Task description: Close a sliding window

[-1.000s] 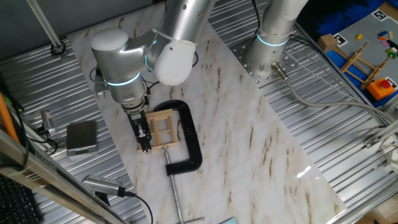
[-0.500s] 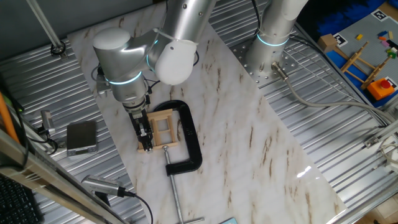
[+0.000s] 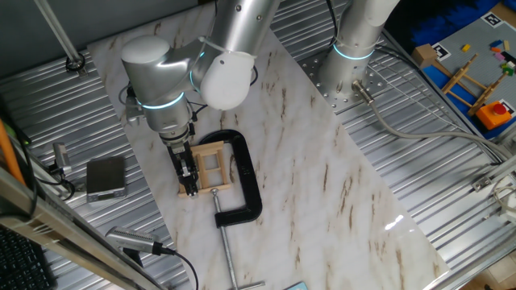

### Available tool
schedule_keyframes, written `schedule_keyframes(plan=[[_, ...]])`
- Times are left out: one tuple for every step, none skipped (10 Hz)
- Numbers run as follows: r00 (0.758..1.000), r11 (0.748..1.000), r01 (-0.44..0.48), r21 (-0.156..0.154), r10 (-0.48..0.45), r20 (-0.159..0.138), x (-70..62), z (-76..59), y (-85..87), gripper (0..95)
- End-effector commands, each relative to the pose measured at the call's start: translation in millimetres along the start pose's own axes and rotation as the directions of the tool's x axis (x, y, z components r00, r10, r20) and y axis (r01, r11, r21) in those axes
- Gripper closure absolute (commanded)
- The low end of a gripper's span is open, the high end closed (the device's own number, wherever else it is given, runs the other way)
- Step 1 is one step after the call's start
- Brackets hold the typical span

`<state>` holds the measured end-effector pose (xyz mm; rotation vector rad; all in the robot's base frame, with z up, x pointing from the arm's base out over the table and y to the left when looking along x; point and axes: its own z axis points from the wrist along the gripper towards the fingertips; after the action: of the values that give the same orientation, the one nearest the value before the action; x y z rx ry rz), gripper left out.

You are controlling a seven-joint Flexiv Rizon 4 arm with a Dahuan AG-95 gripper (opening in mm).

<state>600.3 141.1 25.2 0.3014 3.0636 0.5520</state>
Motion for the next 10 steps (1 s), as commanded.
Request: schedule_keyframes(plan=[[1.000, 1.000, 0.004, 0.001, -0.004, 0.001, 0.4, 0.1, -0.4, 19.0], [1.000, 1.000, 0.005, 0.002, -0.005, 0.001, 0.5, -0.1, -0.8, 19.0], [1.000, 1.000, 0.006, 0.001, -0.006, 0.001, 0.4, -0.4, -1.2, 19.0], [1.000, 1.000, 0.007, 0.002, -0.007, 0.001, 0.5, -0.5, -1.5, 19.0], [1.000, 1.000, 0.009, 0.003, -0.009, 0.000, 0.6, -1.2, -2.7, 19.0], [1.000, 1.000, 0.011, 0.003, -0.011, 0.000, 0.8, -1.6, -3.5, 19.0], [1.000, 1.000, 0.011, 0.003, -0.011, 0.000, 0.9, -1.6, -3.7, 19.0], [1.000, 1.000, 0.010, 0.004, -0.010, 0.000, 1.0, -1.6, -4.0, 19.0], [1.000, 1.000, 0.010, 0.003, -0.010, 0.000, 1.0, -1.6, -4.1, 19.0], [1.000, 1.000, 0.013, 0.002, -0.013, 0.000, 1.1, -1.9, -3.9, 19.0]])
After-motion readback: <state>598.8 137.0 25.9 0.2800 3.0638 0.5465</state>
